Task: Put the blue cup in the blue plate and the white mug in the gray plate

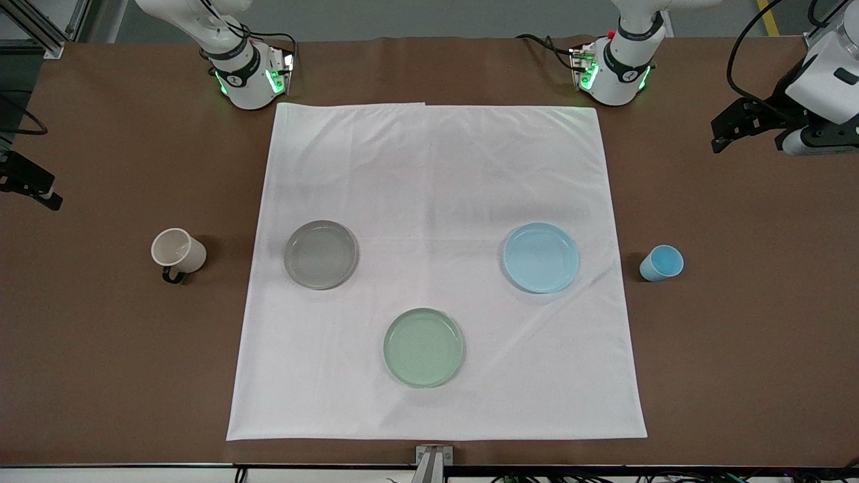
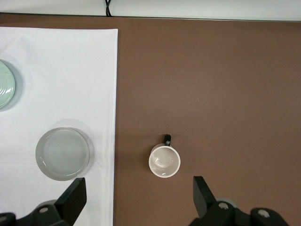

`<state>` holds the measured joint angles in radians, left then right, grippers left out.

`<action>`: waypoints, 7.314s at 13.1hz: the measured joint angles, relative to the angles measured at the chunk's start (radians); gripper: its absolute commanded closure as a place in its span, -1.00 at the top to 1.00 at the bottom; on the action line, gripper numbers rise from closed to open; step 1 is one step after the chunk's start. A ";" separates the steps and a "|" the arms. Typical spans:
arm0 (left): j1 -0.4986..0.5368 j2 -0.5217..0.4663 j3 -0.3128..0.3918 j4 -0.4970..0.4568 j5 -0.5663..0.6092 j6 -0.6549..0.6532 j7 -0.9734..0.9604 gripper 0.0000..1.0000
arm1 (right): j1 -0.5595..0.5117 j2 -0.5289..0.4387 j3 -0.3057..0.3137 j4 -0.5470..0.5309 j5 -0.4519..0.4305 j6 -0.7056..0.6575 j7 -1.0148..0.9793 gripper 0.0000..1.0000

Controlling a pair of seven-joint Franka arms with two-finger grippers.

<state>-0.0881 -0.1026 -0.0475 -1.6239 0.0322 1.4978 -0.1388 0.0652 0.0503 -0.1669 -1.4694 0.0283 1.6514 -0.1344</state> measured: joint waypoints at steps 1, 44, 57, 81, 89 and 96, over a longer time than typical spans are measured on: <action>0.000 0.000 0.000 0.000 0.000 0.000 0.000 1.00 | 0.000 0.000 0.000 0.000 0.000 0.000 0.000 1.00; 0.167 0.361 -0.243 -0.458 0.004 0.794 -0.347 -1.00 | -0.090 0.476 0.000 -0.422 0.050 0.637 -0.029 -0.94; -0.008 0.576 -0.308 -0.330 0.095 0.798 -0.835 0.57 | 0.382 0.362 0.017 -0.327 0.056 0.457 0.320 -0.94; 0.195 0.131 -0.152 0.160 0.053 0.001 -0.061 1.00 | 0.453 0.555 0.016 -0.275 0.146 0.555 0.324 1.00; 0.098 0.055 -0.050 0.065 0.009 -0.013 -0.037 1.00 | 0.428 0.079 -0.163 -0.293 0.082 -0.027 0.313 1.00; 0.093 0.035 -0.053 0.061 0.009 -0.039 -0.037 1.00 | 0.186 -0.109 -0.181 -0.430 -0.006 0.004 0.086 1.00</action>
<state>0.0046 -0.0675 -0.1006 -1.5634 0.0414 1.4585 -0.1759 0.2516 -0.0589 -0.3478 -1.8998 0.0223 1.6552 -0.0480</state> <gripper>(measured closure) 0.000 0.000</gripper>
